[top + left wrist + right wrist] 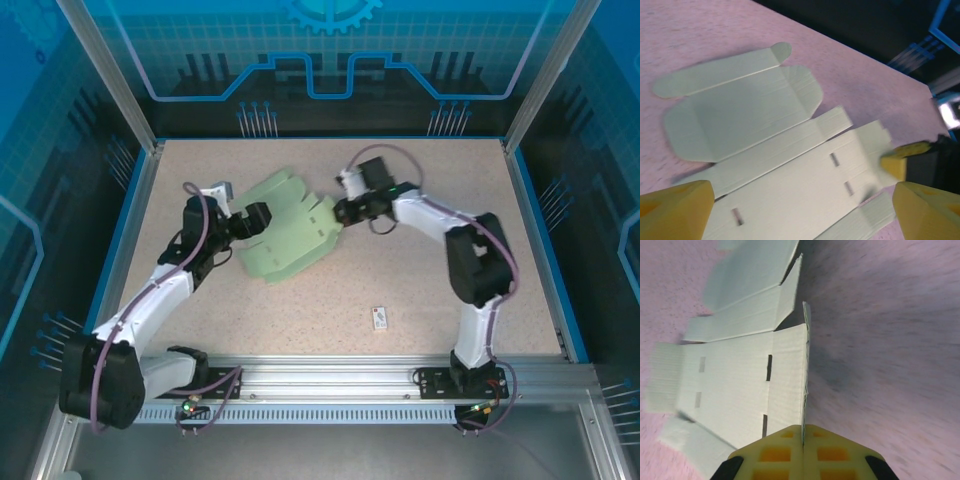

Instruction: Fold the paper box

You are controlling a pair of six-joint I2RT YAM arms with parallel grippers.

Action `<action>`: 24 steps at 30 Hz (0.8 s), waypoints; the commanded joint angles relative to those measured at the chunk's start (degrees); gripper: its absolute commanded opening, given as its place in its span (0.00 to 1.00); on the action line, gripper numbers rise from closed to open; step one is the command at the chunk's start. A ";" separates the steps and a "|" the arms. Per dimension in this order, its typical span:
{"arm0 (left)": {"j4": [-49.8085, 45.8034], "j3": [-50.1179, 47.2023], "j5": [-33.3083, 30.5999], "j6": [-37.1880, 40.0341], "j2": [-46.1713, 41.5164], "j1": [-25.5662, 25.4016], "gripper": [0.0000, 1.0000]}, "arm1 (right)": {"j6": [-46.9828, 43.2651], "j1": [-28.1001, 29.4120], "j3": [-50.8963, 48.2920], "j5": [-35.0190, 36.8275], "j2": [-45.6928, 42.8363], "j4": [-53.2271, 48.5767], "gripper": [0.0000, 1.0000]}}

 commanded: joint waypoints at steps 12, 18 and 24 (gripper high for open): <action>0.05 19.87 18.20 40.02 16.89 -10.38 0.86 | -33.84 -4.86 3.00 -5.91 -13.17 -20.73 0.02; -16.85 31.16 24.66 61.12 21.55 -10.35 0.85 | -40.14 -4.08 5.95 -5.64 -15.33 -25.74 0.02; -30.03 42.64 29.66 72.84 27.62 -10.40 0.88 | -42.44 -2.85 4.30 -6.01 -18.76 -23.75 0.04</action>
